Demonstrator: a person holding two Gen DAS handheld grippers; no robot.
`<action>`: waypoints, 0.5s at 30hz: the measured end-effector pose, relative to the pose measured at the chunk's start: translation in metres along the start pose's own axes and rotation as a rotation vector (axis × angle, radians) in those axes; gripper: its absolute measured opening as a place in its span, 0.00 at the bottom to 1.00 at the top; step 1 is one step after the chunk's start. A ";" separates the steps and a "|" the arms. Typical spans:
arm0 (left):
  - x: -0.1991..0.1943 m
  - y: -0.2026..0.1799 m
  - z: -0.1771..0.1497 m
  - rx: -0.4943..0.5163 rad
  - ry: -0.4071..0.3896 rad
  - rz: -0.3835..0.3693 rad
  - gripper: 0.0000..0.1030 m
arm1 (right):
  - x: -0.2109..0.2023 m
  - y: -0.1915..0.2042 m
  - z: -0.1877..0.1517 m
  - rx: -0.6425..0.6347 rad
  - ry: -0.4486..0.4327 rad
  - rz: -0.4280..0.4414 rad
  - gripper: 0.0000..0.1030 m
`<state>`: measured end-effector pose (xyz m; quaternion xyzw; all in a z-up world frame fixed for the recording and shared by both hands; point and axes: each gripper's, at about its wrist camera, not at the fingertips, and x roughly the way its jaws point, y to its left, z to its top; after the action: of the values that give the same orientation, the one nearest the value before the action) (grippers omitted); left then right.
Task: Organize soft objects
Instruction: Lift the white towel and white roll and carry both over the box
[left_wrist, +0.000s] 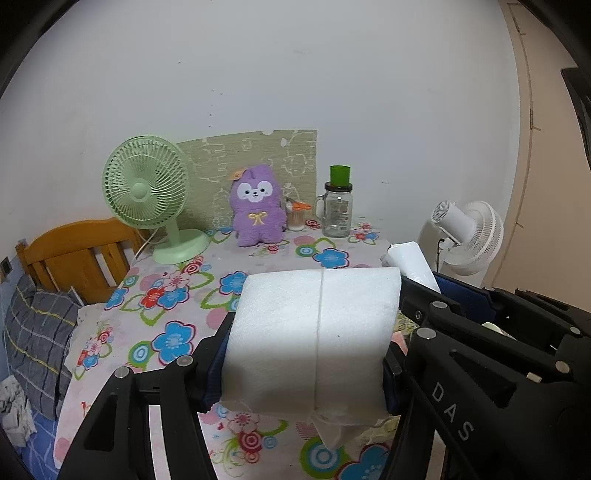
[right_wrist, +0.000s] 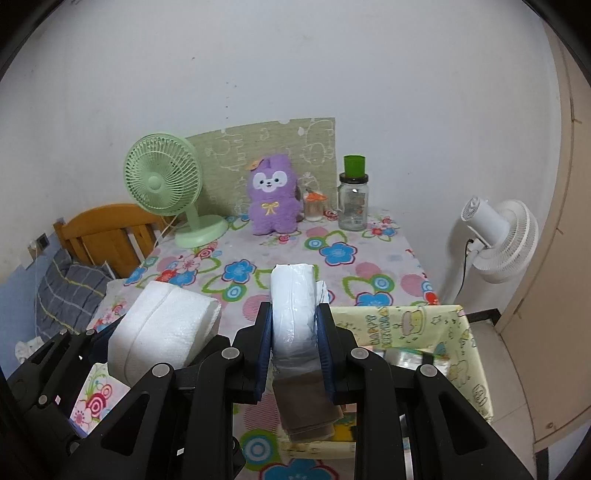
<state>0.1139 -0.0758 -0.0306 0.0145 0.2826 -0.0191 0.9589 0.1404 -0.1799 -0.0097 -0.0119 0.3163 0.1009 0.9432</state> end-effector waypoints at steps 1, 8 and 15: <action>0.000 -0.002 0.001 -0.002 0.001 -0.003 0.64 | -0.001 -0.003 0.000 0.003 -0.002 -0.001 0.25; 0.003 -0.026 0.005 0.004 -0.010 -0.017 0.64 | -0.006 -0.026 0.000 0.000 -0.014 -0.015 0.25; 0.010 -0.052 0.004 0.018 0.001 -0.050 0.64 | -0.006 -0.054 -0.004 0.024 -0.007 -0.045 0.25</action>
<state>0.1220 -0.1282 -0.0336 0.0162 0.2834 -0.0456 0.9578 0.1438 -0.2342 -0.0118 -0.0075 0.3140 0.0758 0.9464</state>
